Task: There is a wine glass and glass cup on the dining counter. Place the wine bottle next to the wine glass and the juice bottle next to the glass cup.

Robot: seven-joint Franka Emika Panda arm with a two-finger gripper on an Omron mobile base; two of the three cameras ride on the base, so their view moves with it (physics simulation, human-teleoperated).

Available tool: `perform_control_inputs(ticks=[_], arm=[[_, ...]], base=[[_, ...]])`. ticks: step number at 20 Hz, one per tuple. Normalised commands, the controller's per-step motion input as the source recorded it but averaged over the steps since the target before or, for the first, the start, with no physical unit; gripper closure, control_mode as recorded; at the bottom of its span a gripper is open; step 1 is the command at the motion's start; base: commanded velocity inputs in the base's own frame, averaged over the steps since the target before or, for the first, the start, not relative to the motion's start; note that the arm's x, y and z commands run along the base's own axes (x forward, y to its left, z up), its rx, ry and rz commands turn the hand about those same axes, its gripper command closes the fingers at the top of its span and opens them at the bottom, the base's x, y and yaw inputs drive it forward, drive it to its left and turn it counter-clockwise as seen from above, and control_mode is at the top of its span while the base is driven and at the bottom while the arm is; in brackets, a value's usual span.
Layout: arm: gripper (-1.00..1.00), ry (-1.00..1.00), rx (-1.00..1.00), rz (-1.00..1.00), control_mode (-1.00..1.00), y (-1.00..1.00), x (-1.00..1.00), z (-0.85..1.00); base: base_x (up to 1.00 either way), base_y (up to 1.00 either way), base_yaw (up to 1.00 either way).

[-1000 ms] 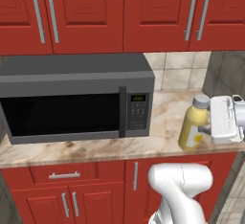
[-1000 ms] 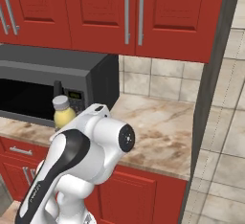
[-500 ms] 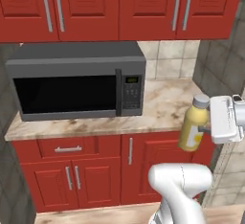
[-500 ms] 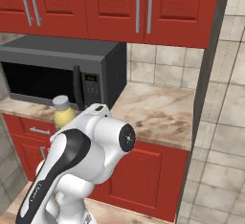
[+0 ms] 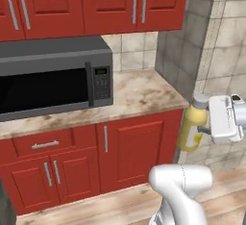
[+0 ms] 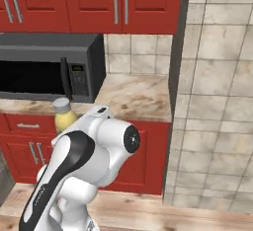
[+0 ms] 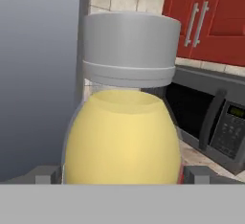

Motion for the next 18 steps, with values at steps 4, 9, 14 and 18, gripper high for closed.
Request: perform_control_inputs(ticks=[4,9,14,18], arm=[[1.00,0.00,0.00,0.00,1.00,0.00,0.00,0.00],[1.00,0.00,0.00,0.00,1.00,0.00,0.00,0.00],[1.00,0.00,0.00,0.00,1.00,0.00,0.00,0.00],[1.00,0.00,0.00,0.00,1.00,0.00,0.00,0.00]], base=[[0.00,0.00,-0.97],[0.00,0.00,-0.94],[0.00,-0.04,-0.86],[0.00,-0.11,-0.82]])
